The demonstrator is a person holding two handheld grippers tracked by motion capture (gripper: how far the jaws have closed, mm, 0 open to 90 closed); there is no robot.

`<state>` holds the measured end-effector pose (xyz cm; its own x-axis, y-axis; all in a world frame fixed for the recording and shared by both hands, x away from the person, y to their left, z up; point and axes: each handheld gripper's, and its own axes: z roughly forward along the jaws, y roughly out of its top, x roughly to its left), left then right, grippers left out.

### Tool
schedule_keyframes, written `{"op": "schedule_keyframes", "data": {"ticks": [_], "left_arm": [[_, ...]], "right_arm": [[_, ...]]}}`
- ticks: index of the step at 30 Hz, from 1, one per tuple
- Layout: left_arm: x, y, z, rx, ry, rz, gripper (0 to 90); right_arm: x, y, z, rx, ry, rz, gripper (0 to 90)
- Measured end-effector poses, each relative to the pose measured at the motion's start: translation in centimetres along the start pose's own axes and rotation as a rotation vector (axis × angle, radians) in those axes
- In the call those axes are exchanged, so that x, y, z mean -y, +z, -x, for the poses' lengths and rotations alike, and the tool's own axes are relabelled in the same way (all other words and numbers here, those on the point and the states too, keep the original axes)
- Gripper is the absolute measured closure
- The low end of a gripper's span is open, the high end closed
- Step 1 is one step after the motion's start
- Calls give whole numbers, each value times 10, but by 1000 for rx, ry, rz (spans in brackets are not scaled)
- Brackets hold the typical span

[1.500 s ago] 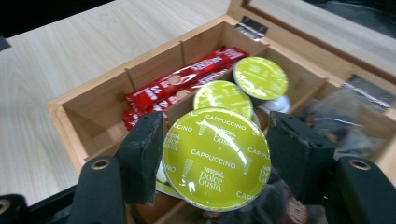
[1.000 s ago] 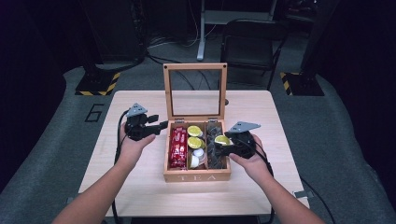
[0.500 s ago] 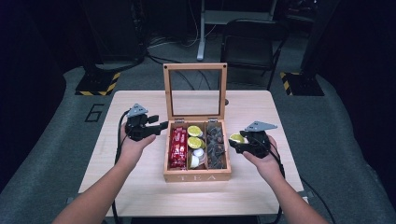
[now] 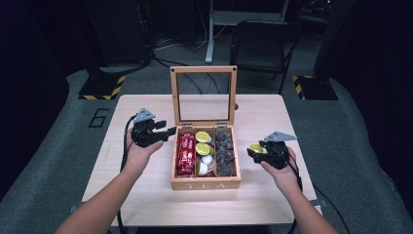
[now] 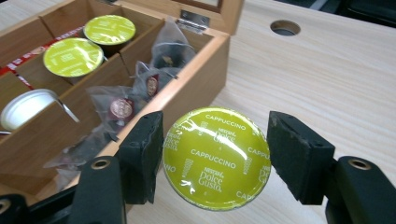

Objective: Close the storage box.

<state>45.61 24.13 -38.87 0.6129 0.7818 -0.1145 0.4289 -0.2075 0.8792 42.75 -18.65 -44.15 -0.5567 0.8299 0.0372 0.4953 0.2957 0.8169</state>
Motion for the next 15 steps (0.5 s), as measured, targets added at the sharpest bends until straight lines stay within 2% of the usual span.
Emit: {"op": "schedule_keyframes", "data": {"ticks": [4,11,15], "left_arm": [[0,0,0,-3,-1,4,444],[1,0,1,1,3,-3,444],[2,1,1,2,-2,-5,444]], "right_arm": [[6,0,5,15,16,-6,369],[18,1,12,59,3,-31,369],[25,2,15,71,26,-43,369]]}}
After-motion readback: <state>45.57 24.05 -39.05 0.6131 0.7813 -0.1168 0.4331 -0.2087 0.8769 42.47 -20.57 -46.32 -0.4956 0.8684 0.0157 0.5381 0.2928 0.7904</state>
